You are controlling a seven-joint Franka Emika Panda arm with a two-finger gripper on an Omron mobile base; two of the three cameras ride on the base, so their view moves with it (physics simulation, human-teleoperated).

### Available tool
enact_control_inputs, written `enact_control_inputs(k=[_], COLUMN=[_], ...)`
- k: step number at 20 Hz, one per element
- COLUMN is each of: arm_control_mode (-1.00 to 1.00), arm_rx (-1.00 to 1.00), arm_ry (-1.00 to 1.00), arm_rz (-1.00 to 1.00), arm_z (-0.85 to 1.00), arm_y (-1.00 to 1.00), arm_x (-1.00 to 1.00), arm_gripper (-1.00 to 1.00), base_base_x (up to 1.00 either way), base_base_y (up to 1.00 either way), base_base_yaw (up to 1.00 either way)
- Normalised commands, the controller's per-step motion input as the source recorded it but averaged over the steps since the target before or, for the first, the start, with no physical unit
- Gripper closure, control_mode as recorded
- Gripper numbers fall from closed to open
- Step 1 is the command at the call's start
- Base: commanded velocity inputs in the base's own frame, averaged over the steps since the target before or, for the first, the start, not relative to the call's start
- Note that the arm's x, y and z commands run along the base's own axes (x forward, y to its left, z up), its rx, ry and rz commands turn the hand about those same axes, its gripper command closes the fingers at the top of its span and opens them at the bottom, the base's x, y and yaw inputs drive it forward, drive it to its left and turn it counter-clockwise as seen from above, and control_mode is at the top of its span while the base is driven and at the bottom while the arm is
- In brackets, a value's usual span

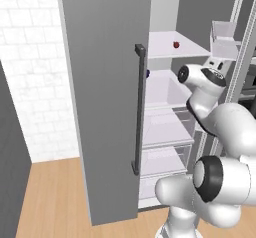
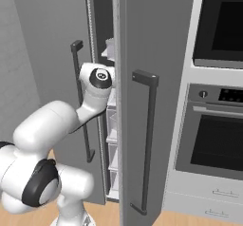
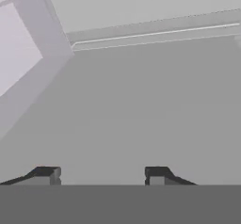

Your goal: Take the strawberry from the fridge and place it on top of the pancake, located on the dining counter.

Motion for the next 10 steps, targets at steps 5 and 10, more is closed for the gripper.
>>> enact_control_inputs(k=[5, 10], arm_control_mode=[-1.0, -1.0], arm_rx=[0.02, 0.04], arm_ry=[-0.02, -0.09], arm_rz=[-0.11, -0.26], arm_z=[-0.19, -0.18], arm_y=[-0.71, -0.14], arm_x=[-0.26, -0.62], arm_gripper=[-1.0, -1.0], base_base_x=[0.0, 0.0], base_base_y=[0.0, 0.0], base_base_yaw=[0.0, 0.0])
